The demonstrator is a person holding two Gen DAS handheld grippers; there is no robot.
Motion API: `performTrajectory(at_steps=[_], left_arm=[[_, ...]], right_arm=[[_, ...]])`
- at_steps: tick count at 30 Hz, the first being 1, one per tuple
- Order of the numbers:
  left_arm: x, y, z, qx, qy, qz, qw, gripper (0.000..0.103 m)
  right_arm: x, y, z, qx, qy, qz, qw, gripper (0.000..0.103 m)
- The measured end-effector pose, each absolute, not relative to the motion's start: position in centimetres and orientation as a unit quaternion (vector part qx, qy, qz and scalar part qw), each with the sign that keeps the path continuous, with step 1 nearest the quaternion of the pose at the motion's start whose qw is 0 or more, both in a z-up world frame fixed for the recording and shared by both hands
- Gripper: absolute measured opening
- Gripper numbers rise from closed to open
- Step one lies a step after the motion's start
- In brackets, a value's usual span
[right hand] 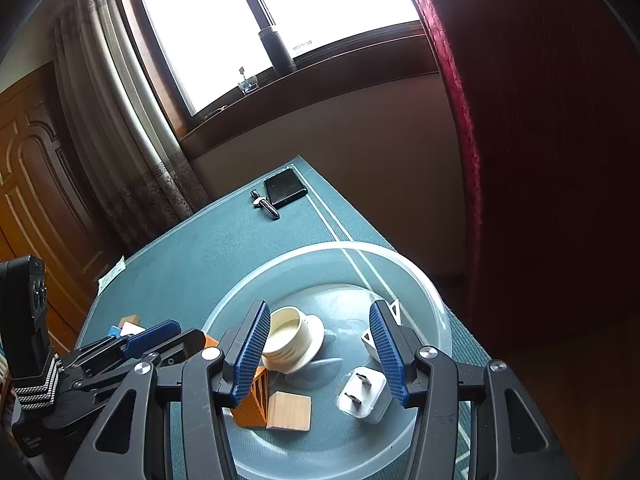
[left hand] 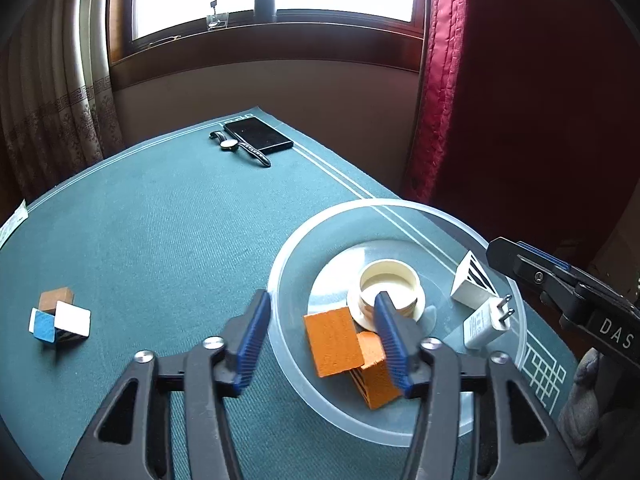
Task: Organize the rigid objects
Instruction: 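Carry the orange block over the bowl and open the left tool, then move both open tools back toward the remaining block pile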
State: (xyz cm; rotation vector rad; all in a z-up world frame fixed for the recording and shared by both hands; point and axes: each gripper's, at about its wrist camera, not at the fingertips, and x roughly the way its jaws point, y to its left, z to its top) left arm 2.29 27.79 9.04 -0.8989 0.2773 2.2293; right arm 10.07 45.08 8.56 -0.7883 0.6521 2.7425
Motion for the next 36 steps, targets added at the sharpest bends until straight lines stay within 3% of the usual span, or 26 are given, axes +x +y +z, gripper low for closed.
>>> performTrajectory(at_steps=[1, 5, 8, 15, 21, 27, 36], left_arm=[[2.5, 27.6, 9.1, -0.338, 0.108, 0.867, 0.349, 0.076], [2.7, 27.3, 9.4, -0.317, 0.126, 0.883, 0.323, 0.078], [2.6, 27.0, 9.5, -0.309, 0.139, 0.894, 0.294, 0.086], [1.3, 25.5, 9.0, -0.331, 0.094, 0.887, 0.307, 0.086], [0.2, 22.8, 8.4, -0.352, 0.002, 0.864, 0.359, 0.086], [0.0, 21.4, 8.3, -0.349, 0.015, 0.881, 0.319, 0.086], [-1.0, 18.2, 7.6, -0.359, 0.019, 0.895, 0.264, 0.085]], right_arm=[[10.1, 45.1, 8.6, -0.267, 0.221, 0.932, 0.107, 0.055], [10.1, 44.9, 8.6, -0.266, 0.218, 0.933, 0.108, 0.055], [10.0, 44.7, 8.5, -0.268, 0.215, 0.933, 0.107, 0.055], [9.8, 44.4, 8.4, -0.271, 0.209, 0.934, 0.105, 0.055], [9.8, 44.3, 8.3, -0.266, 0.209, 0.935, 0.103, 0.055], [9.7, 43.6, 8.0, -0.257, 0.204, 0.939, 0.100, 0.062], [8.9, 41.6, 7.6, -0.278, 0.172, 0.941, 0.083, 0.063]])
